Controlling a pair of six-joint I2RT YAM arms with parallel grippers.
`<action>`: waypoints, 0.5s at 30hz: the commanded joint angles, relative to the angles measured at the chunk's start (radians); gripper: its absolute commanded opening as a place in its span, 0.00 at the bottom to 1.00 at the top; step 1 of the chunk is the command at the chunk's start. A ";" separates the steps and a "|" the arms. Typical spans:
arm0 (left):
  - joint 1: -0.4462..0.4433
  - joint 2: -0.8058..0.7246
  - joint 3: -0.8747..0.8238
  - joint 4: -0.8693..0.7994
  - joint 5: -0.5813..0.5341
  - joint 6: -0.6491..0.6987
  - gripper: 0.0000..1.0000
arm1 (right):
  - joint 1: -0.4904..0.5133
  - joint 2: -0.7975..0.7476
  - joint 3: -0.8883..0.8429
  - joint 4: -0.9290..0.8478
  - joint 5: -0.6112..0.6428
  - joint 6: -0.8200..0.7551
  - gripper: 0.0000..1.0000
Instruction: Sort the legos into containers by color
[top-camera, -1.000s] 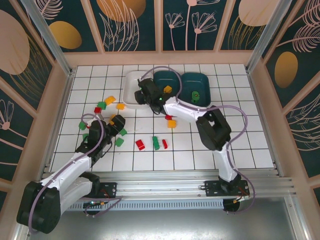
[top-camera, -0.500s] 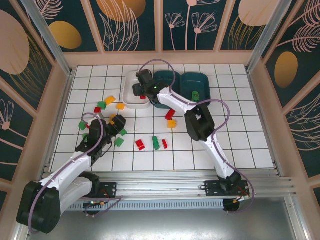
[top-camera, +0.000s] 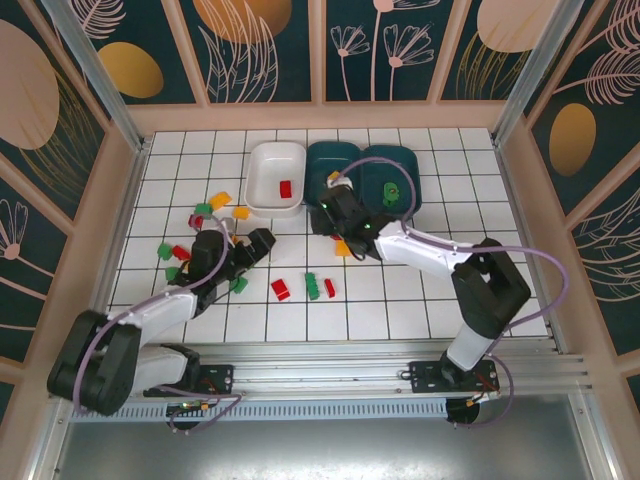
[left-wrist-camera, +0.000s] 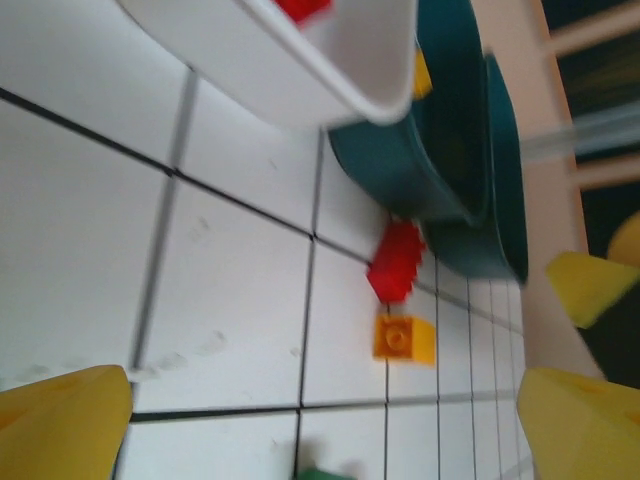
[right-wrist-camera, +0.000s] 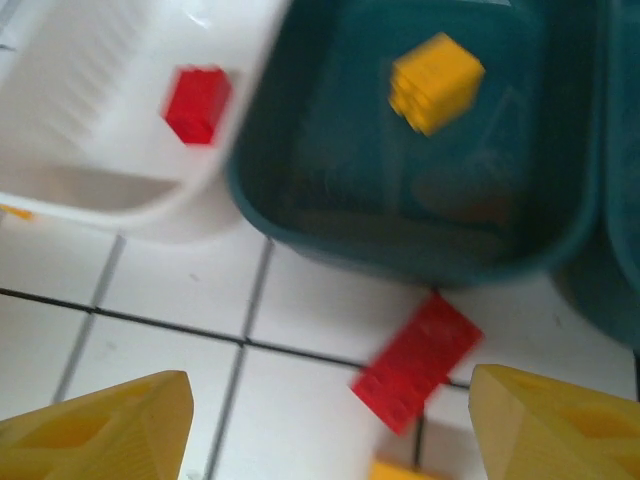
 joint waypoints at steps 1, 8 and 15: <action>-0.059 0.069 0.066 0.199 0.151 0.027 0.98 | -0.001 -0.015 -0.107 0.016 -0.001 0.109 0.75; -0.086 0.137 0.136 0.162 0.125 0.041 0.98 | -0.013 0.062 -0.154 0.069 -0.083 0.151 0.78; -0.087 0.107 0.105 0.118 0.099 0.049 0.98 | -0.047 0.157 -0.114 0.082 -0.066 0.147 0.72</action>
